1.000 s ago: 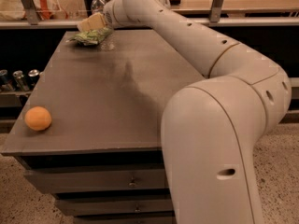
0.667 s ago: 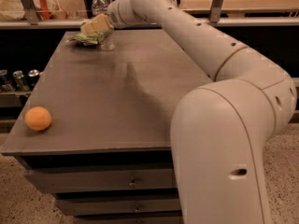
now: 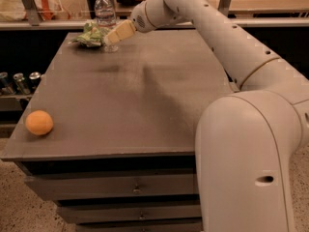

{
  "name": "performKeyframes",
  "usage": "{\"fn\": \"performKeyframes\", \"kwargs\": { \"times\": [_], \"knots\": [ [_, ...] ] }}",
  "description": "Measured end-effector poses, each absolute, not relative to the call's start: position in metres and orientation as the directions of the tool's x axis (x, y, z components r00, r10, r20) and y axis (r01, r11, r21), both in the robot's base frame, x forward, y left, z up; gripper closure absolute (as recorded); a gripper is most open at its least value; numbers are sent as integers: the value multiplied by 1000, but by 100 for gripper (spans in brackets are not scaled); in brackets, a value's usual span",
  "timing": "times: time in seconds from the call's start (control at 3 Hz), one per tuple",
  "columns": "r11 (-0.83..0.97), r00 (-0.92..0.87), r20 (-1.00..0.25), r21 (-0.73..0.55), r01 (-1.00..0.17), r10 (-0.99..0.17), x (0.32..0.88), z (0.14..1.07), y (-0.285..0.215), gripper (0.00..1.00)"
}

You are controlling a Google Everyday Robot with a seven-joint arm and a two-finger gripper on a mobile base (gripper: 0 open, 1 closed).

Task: Move water bottle near green jalapeno chip bag

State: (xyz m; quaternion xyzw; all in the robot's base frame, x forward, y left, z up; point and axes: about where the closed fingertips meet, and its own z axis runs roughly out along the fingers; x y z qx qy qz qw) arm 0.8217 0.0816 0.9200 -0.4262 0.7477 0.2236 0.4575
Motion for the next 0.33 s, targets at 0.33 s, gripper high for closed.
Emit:
{"fn": "performKeyframes", "kwargs": {
  "times": [0.33],
  "knots": [
    [497, -231, -858, -32, -867, -459, 810, 913, 69, 0]
  ]
}}
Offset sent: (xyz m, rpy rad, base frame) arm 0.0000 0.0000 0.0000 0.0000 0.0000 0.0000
